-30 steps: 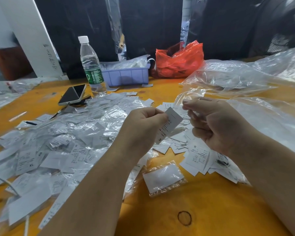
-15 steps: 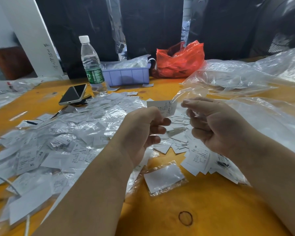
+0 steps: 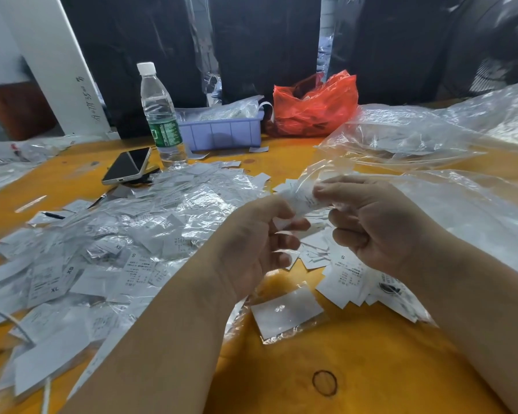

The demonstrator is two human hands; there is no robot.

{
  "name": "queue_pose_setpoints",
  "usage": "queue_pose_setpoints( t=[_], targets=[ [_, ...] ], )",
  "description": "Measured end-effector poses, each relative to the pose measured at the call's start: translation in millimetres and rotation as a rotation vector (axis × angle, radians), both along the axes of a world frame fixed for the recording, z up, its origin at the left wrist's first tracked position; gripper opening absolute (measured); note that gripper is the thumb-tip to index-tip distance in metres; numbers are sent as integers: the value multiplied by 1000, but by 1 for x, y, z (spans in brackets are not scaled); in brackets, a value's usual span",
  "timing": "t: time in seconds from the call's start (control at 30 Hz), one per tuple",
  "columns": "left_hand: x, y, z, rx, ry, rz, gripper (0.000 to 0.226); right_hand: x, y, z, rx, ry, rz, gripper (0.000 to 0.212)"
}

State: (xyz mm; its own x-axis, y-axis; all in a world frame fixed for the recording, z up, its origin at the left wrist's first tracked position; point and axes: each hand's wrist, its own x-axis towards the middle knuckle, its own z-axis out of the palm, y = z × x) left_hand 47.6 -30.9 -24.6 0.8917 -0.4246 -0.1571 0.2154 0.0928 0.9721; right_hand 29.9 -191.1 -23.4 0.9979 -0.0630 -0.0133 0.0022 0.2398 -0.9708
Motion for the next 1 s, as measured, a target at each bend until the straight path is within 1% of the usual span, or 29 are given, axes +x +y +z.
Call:
queue_pose_setpoints(
  t=[0.07,0.1,0.2,0.23,0.3,0.4,0.43,0.47,0.53,0.57,0.7,0.87,1.0],
  targets=[
    [2,1,-2,125,-46,55,18,0,0,0,-100,-34,-20,11],
    [4,1,-2,150,-62,82,17,-1,1,0,-134,-43,-6,15],
    [6,4,-1,139,-115,110,7,-2,2,0,-129,-44,47,29],
    [7,4,-1,135,-125,102,3,-2,2,1,-117,-44,44,30],
    [7,4,0,120,-126,69,5,-2,1,2,-86,-49,17,26],
    [5,2,0,111,-110,17,13,-1,0,2,-55,-62,-19,21],
    [5,1,-1,118,-111,5,13,-1,0,2,-53,-64,-21,20],
    [4,0,-1,128,-115,4,15,-1,0,2,-56,-65,-18,20],
    [5,-2,-4,152,-142,24,28,-1,0,1,-63,-67,-13,22],
    [5,-3,-5,178,-164,31,28,-1,0,1,-68,-68,-15,23],
    [2,-5,-5,300,-259,62,16,-2,0,2,-109,-73,-53,23],
    [1,-4,-4,368,-378,62,22,-4,0,5,-137,-71,-66,20],
    [-1,-3,-3,379,-417,41,23,-6,3,6,-165,-76,-42,22]
  ],
)
